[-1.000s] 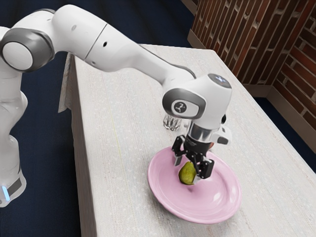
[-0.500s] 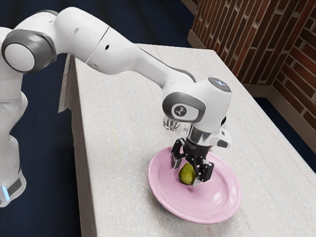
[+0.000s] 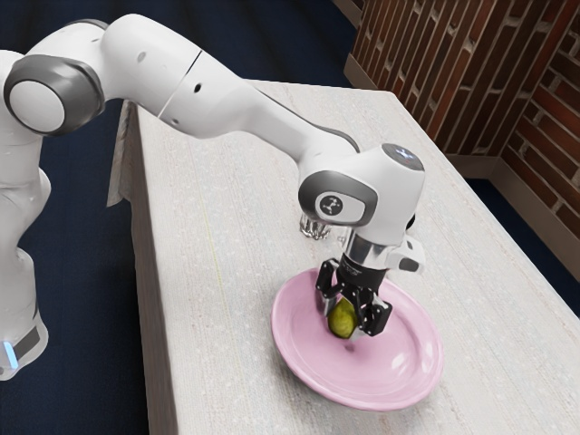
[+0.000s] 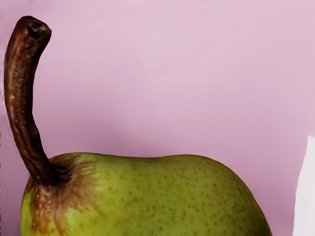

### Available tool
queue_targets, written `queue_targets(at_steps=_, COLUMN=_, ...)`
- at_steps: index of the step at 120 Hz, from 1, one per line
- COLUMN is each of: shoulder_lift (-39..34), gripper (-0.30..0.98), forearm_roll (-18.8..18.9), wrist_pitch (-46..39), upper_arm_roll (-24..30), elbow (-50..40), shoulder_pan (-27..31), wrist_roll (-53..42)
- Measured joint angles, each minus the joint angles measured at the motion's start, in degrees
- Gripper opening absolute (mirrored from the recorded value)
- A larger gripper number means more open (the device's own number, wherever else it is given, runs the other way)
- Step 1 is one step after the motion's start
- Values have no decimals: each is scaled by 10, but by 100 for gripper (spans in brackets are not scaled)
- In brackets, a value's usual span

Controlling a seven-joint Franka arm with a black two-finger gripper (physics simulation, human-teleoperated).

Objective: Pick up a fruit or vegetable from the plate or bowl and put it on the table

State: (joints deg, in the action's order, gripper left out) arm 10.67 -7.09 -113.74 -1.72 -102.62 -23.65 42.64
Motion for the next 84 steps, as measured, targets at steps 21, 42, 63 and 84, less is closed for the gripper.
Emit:
queue_targets(at_steps=21, shoulder_lift=64, gripper=33, forearm_roll=7, wrist_pitch=2, upper_arm_roll=-13, elbow=139, shoulder_pan=-14, wrist_roll=3)
queue_targets(at_steps=42, shoulder_lift=190, gripper=40, forearm_roll=7, wrist_pitch=-21, upper_arm_roll=-79, elbow=355, shoulder_pan=-19, wrist_roll=4)
queue_targets(at_steps=63, shoulder_lift=346, gripper=37, forearm_roll=4, wrist_pitch=-141, upper_arm_roll=-47, elbow=436, shoulder_pan=62, wrist_roll=-7)
queue_targets(at_steps=84, shoulder_lift=394, gripper=43, forearm_roll=0, wrist_pitch=-228, upper_arm_roll=-34, elbow=484, shoulder_pan=97, wrist_roll=-30)
